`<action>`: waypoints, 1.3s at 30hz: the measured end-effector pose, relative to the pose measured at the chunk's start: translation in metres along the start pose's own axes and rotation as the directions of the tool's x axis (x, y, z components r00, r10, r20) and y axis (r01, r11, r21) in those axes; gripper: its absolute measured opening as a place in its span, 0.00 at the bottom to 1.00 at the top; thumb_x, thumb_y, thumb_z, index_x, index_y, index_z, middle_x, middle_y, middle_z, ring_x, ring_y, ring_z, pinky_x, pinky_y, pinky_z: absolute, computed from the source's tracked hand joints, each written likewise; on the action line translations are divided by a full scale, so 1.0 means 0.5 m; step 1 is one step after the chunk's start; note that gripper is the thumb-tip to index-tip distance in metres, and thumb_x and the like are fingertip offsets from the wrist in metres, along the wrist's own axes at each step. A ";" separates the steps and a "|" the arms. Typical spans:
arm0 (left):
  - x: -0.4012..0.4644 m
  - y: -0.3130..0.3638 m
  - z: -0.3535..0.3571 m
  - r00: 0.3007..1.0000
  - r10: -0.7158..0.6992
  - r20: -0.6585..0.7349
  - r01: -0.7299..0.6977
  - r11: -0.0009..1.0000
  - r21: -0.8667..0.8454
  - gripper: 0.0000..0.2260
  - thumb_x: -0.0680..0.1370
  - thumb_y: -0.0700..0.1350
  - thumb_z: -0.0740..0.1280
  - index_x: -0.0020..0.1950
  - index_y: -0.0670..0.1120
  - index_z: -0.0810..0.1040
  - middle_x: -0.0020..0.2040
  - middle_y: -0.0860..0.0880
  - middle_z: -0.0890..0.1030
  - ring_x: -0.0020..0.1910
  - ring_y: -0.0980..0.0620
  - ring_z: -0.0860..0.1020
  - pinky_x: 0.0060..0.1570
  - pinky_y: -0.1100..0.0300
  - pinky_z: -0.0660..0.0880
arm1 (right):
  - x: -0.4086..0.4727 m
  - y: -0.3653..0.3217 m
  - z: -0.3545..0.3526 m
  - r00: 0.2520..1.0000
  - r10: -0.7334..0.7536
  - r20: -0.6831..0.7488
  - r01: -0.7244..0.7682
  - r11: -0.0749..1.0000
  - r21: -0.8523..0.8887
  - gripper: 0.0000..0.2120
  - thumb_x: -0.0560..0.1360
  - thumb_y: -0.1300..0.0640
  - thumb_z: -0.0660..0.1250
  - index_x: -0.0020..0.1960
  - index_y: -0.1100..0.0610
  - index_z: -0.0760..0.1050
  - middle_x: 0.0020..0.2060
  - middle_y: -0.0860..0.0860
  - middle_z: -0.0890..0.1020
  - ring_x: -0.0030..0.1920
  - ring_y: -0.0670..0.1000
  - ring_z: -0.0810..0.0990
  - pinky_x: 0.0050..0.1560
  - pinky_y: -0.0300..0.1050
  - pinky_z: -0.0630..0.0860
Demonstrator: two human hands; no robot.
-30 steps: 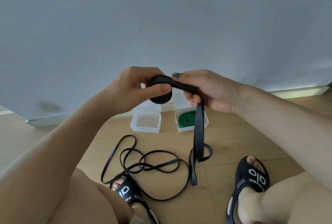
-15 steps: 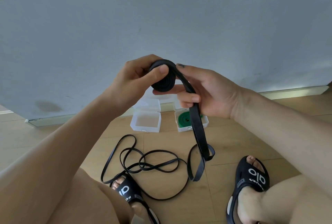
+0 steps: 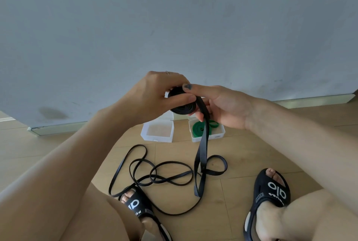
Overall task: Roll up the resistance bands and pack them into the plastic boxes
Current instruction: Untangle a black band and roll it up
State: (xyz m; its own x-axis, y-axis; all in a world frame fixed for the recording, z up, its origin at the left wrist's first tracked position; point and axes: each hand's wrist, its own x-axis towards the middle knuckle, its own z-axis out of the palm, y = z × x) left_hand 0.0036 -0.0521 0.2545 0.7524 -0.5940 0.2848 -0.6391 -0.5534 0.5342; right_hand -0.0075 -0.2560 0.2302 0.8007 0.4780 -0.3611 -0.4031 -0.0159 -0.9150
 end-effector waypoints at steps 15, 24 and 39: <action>-0.003 0.004 0.004 0.998 -0.018 0.067 0.020 0.999 -0.028 0.14 0.75 0.57 0.70 0.48 0.47 0.82 0.40 0.53 0.81 0.42 0.50 0.80 0.46 0.56 0.77 | 0.003 -0.010 -0.023 0.998 0.042 0.054 -0.037 0.996 -0.083 0.27 0.72 0.46 0.76 0.64 0.63 0.81 0.43 0.53 0.78 0.34 0.47 0.75 0.39 0.41 0.73; 0.005 0.002 0.001 0.998 -0.055 -0.008 0.053 0.986 -0.159 0.10 0.79 0.52 0.69 0.46 0.46 0.80 0.36 0.57 0.79 0.38 0.55 0.77 0.40 0.65 0.73 | -0.003 -0.022 -0.027 0.975 0.023 0.221 -0.024 1.000 0.002 0.26 0.81 0.45 0.67 0.73 0.60 0.72 0.63 0.67 0.79 0.57 0.65 0.72 0.43 0.48 0.73; -0.003 0.007 -0.013 0.996 -0.078 0.037 0.086 0.951 -0.295 0.05 0.79 0.49 0.69 0.48 0.49 0.82 0.38 0.50 0.80 0.38 0.50 0.76 0.40 0.61 0.72 | -0.018 -0.033 -0.034 0.973 0.018 0.229 -0.022 1.000 0.014 0.20 0.79 0.45 0.67 0.65 0.56 0.78 0.53 0.60 0.84 0.43 0.55 0.77 0.47 0.47 0.75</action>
State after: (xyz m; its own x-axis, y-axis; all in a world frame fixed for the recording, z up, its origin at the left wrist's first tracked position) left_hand 0.0012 -0.0494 0.2610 0.7936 -0.5702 0.2121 -0.4963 -0.4050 0.7679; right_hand -0.0005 -0.2749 0.2457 0.6705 0.6661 -0.3266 -0.4269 -0.0136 -0.9042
